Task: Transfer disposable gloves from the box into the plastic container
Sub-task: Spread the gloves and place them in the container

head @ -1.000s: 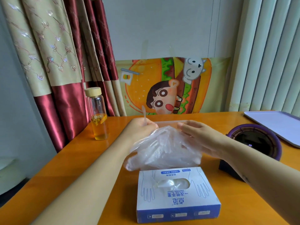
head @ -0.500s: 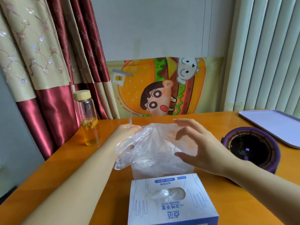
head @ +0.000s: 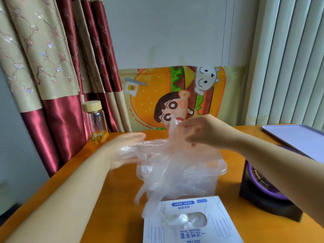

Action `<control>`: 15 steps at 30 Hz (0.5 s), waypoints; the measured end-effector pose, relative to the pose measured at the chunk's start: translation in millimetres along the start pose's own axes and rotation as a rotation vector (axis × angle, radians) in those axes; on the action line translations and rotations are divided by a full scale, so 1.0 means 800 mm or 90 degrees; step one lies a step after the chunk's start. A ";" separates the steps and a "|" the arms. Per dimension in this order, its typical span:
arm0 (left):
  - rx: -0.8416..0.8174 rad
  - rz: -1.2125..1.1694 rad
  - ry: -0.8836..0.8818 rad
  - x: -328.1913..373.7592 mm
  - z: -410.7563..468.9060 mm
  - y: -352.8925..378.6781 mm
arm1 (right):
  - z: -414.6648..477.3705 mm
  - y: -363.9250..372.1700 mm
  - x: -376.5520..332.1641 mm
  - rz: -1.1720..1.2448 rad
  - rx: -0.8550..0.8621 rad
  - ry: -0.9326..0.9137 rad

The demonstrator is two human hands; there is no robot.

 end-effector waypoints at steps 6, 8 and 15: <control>0.430 0.270 0.465 0.122 -0.065 -0.053 | 0.025 0.044 0.059 -0.002 -0.145 0.157; 0.249 0.494 0.526 0.130 -0.059 0.022 | 0.032 0.057 0.081 -0.036 -0.165 0.186; -0.187 0.909 0.186 0.014 0.046 0.113 | 0.038 0.084 0.140 -0.219 -0.213 0.255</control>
Point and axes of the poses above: each hand's wrist, its own z-axis towards the middle knuckle, its own y-axis out of the palm, x = y × z, the point moved 10 cm from there along z, towards the middle knuckle, and after that the axes turned 11 degrees about z, right-handed, at the moved point
